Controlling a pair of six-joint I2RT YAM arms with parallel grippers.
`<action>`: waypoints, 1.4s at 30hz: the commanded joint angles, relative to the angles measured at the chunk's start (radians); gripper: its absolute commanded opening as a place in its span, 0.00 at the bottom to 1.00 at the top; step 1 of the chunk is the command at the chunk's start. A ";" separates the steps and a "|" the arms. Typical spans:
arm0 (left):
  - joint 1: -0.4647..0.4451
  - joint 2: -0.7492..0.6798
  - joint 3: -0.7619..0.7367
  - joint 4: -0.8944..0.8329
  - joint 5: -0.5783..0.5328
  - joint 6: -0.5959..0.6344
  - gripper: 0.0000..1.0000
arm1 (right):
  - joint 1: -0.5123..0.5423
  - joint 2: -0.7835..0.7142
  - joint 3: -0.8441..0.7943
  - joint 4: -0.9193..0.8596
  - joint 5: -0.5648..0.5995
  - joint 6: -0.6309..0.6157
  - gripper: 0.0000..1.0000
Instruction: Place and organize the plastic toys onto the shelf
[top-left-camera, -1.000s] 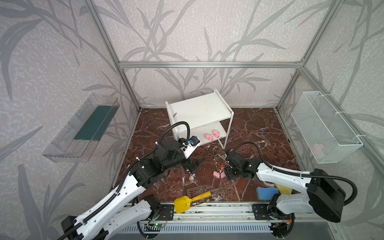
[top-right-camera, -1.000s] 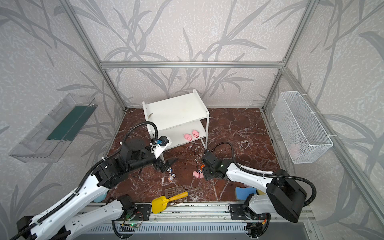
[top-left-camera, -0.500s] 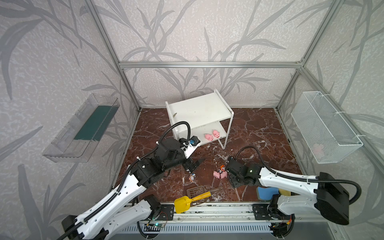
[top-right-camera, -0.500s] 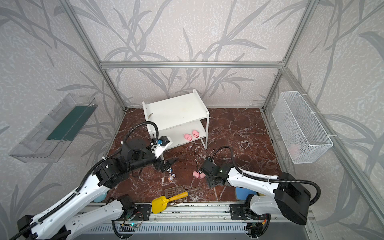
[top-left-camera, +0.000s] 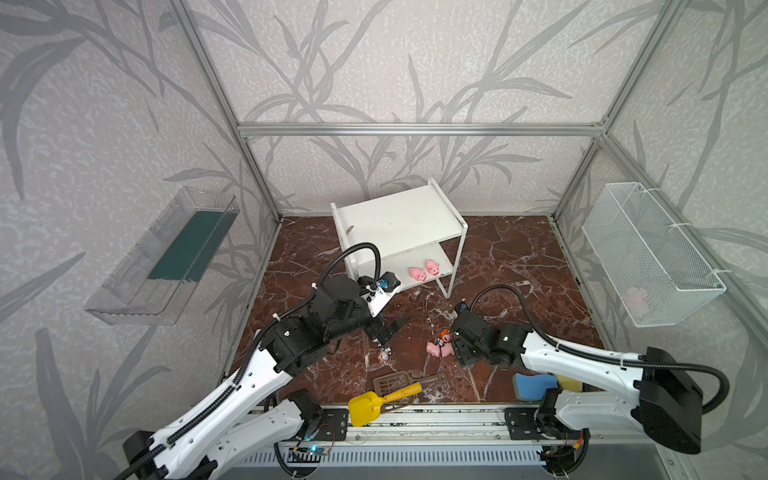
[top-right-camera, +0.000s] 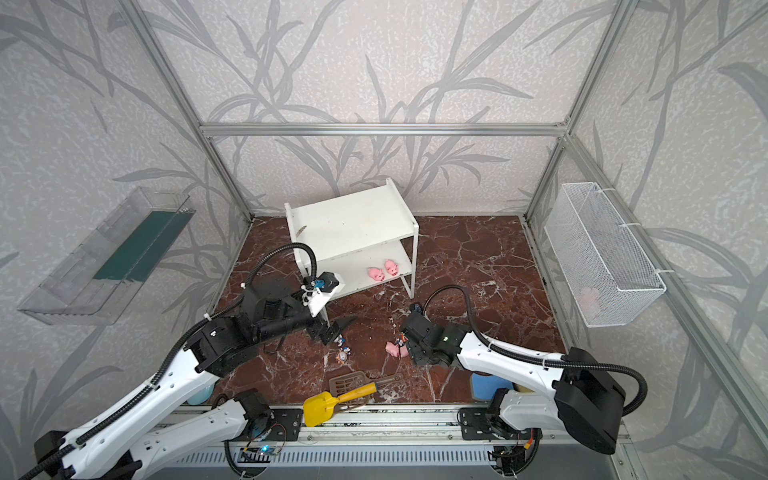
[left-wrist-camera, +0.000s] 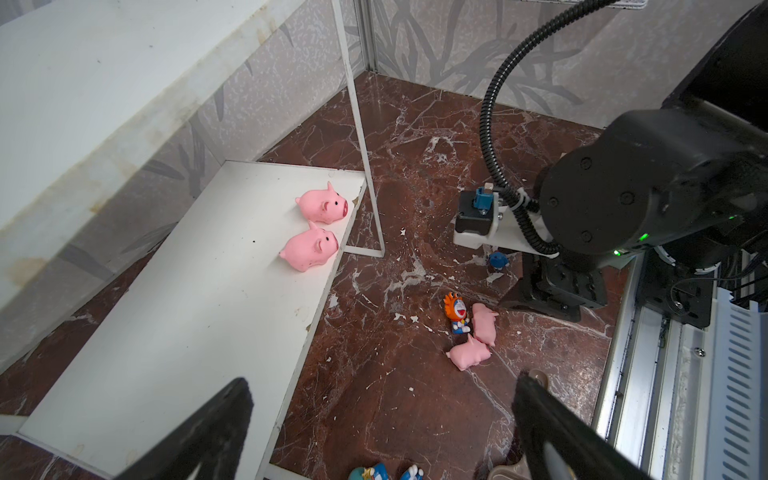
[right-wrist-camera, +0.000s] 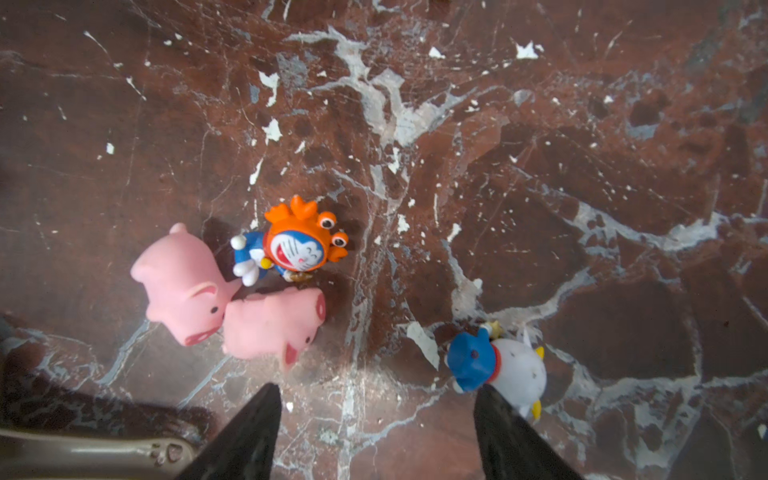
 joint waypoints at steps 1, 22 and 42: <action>0.003 -0.013 0.000 0.003 0.012 0.022 0.99 | -0.016 0.045 0.037 0.067 -0.029 -0.031 0.74; 0.003 -0.010 0.000 0.002 0.010 0.023 0.99 | 0.024 0.122 -0.022 -0.111 0.005 0.047 0.73; 0.003 -0.004 0.000 0.000 0.007 0.023 0.99 | 0.062 -0.104 0.001 -0.135 0.043 0.042 0.74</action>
